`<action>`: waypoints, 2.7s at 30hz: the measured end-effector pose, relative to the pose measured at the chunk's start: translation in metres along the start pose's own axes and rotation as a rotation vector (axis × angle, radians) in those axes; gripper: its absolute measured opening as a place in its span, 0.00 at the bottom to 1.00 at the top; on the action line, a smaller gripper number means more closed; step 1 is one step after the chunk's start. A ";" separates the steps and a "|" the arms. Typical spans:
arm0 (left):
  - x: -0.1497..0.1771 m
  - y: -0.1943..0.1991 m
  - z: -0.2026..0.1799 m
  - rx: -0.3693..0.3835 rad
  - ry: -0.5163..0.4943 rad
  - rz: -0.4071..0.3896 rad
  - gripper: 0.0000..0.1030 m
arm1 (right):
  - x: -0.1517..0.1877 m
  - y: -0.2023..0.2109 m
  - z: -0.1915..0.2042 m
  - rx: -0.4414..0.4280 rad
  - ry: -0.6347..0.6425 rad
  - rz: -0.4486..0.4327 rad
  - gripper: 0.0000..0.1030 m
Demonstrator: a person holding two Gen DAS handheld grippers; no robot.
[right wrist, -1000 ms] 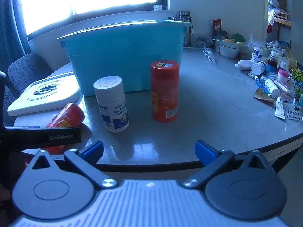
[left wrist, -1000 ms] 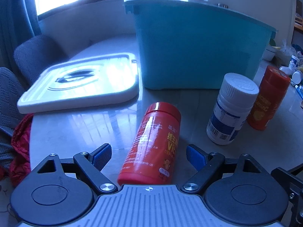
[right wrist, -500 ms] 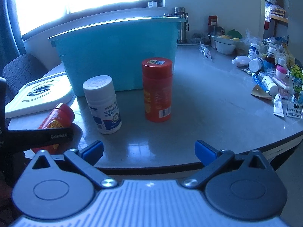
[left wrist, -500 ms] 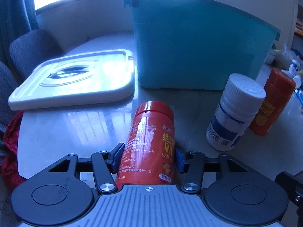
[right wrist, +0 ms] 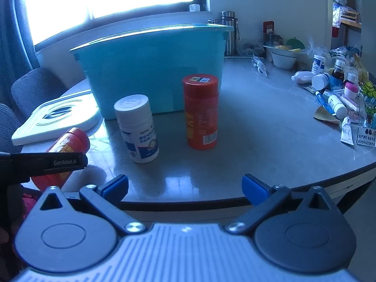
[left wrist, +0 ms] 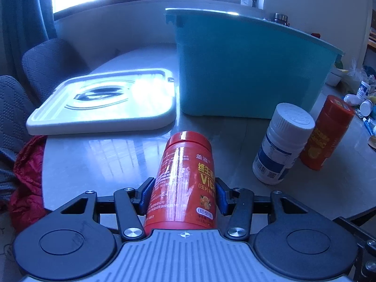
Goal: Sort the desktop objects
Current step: 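Close the left gripper on the red vitamin bottle and lift it, then carry the red bottle with the left tool while the right tool grasps the white pill bottle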
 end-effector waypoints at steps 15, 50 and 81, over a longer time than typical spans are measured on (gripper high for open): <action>0.024 0.054 0.018 -0.062 0.041 -0.035 0.49 | 0.008 0.027 0.007 -0.060 0.036 -0.063 1.00; -0.003 0.032 0.036 -0.125 0.057 -0.070 0.49 | -0.018 -0.035 0.016 -0.122 0.050 -0.112 1.00; -0.023 -0.019 0.060 -0.129 0.053 -0.096 0.49 | -0.031 -0.104 0.041 -0.145 0.084 -0.128 1.00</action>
Point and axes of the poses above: each gripper's, at about its wrist camera, not at the fingertips, and y roughly against the way its jaws point, z to its left, x to its underside, the point moved 3 cm from there along -y, roughly the way its jaws point, and after that the axes turned 3 degrees about y, right-handed, at the moved point
